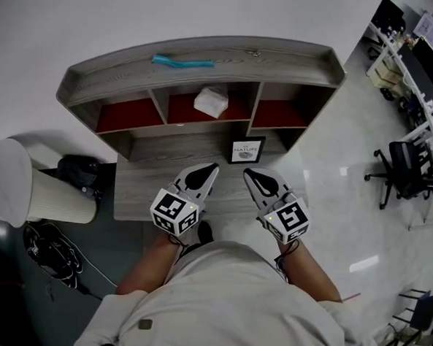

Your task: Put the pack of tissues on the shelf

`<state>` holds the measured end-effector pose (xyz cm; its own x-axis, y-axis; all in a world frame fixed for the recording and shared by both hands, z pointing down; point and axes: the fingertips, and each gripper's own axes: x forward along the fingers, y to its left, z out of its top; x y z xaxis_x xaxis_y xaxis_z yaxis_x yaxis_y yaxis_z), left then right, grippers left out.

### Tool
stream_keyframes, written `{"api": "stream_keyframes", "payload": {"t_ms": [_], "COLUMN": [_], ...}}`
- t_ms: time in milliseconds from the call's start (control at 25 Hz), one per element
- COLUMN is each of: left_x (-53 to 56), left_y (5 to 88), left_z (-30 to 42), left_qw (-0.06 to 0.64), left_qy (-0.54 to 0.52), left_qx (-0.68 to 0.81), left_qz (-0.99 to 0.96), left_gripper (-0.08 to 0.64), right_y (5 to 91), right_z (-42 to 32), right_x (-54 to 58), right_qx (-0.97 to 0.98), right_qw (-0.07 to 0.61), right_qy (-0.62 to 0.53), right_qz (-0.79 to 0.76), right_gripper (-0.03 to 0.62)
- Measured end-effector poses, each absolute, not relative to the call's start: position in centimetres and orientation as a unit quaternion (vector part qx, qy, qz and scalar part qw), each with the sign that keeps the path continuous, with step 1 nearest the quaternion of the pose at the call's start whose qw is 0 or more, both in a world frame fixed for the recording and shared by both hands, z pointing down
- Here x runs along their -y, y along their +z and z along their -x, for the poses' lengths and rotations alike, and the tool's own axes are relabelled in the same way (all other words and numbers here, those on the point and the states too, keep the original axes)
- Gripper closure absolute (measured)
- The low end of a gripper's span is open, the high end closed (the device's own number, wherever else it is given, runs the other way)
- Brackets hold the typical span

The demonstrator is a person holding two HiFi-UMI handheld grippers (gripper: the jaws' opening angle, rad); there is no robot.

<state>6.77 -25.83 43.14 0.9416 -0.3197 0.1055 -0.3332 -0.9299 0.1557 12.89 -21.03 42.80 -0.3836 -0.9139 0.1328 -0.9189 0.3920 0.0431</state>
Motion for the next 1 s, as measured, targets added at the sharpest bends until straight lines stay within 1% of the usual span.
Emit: {"api": "stream_keyframes", "payload": {"t_ms": [160,480,720,1000], "left_x": [21.7,13.6,10.3,8.3], "left_y": [43.8,44.7,43.6,41.6], "left_z": [-7.9,-7.4,-6.1,-3.7], "left_qw": [0.088,0.086,0.073,0.046], "left_qy": [0.045,0.058,0.065,0.058], "left_qx": [0.177,0.206,0.218,0.211], "left_qz": [-0.979,-0.973,-0.971,-0.975], "left_gripper": [0.545,0.545,0.545,0.545], "right_y": [43.3,43.6,42.6,41.9], "right_z": [-14.3,-14.5,-14.5,-12.5], "right_x": [16.8,8.9,6.4,4.1], "right_qx": [0.837,0.852,0.857,0.855], "right_qw": [0.058,0.050,0.042,0.037], "right_qy": [0.026,0.031,0.010,-0.004], "right_qz": [-0.544,-0.521,-0.514,-0.518], "right_gripper": [0.572,0.572,0.572,0.572]}}
